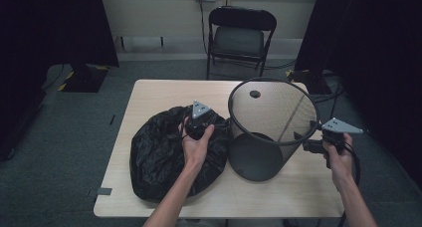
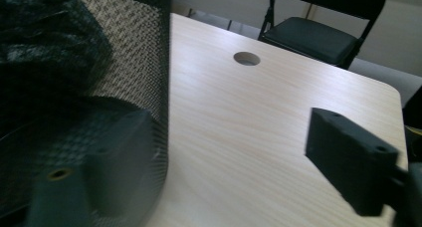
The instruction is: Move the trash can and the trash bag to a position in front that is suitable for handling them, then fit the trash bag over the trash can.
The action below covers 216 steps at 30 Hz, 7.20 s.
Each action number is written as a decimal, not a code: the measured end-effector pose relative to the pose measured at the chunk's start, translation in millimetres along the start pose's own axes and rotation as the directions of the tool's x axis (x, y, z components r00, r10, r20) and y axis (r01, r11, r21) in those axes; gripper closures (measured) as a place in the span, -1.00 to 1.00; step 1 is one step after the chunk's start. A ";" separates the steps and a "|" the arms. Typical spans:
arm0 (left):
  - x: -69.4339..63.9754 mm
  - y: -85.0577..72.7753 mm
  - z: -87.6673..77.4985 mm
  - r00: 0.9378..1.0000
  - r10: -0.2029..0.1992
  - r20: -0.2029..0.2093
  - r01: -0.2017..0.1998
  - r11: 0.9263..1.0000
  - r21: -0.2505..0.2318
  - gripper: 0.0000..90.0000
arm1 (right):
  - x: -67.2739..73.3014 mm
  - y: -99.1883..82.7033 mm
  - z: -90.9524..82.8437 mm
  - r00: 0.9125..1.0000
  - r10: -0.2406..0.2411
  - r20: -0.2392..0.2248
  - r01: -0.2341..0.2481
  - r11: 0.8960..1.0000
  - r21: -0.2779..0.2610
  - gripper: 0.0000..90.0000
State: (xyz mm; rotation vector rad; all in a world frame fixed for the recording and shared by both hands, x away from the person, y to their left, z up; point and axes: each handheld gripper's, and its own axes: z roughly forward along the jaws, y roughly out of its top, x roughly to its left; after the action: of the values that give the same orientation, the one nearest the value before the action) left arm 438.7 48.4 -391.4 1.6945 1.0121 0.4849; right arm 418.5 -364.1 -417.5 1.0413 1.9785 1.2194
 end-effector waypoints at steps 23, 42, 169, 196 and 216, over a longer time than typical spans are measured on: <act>-1.4 -6.0 -10.8 0.993 0.101 0.063 -0.101 0.995 -0.005 -0.25 | 11.0 11.9 11.4 0.999 -0.016 -0.051 0.014 0.999 -0.032 -0.23; -12.7 -22.6 -69.2 0.977 0.203 0.064 -0.205 0.978 0.031 -0.35 | 57.9 -1.7 -17.7 0.996 -0.010 -0.090 0.006 0.999 -0.044 -0.30; 97.7 -62.9 -78.2 0.987 0.144 0.075 -0.157 0.964 0.213 0.77 | 79.2 -80.1 8.0 0.995 0.035 -0.096 -0.001 0.943 0.332 -0.83; 102.4 -11.1 -155.7 0.993 0.104 0.062 -0.097 0.990 -0.107 0.77 | 76.8 -80.4 7.7 0.995 0.034 -0.094 -0.001 0.944 0.331 -0.83; 89.1 20.7 -206.8 0.987 0.148 0.058 -0.124 0.946 -0.299 0.76 | 76.3 -80.5 7.5 0.995 0.035 -0.093 -0.002 0.943 0.332 -0.83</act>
State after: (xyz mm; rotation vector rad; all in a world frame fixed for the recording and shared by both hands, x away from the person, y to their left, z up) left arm 344.8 238.0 -311.4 1.5070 0.7267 0.6211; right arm 359.5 -318.0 -499.7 1.1817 2.3109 0.9809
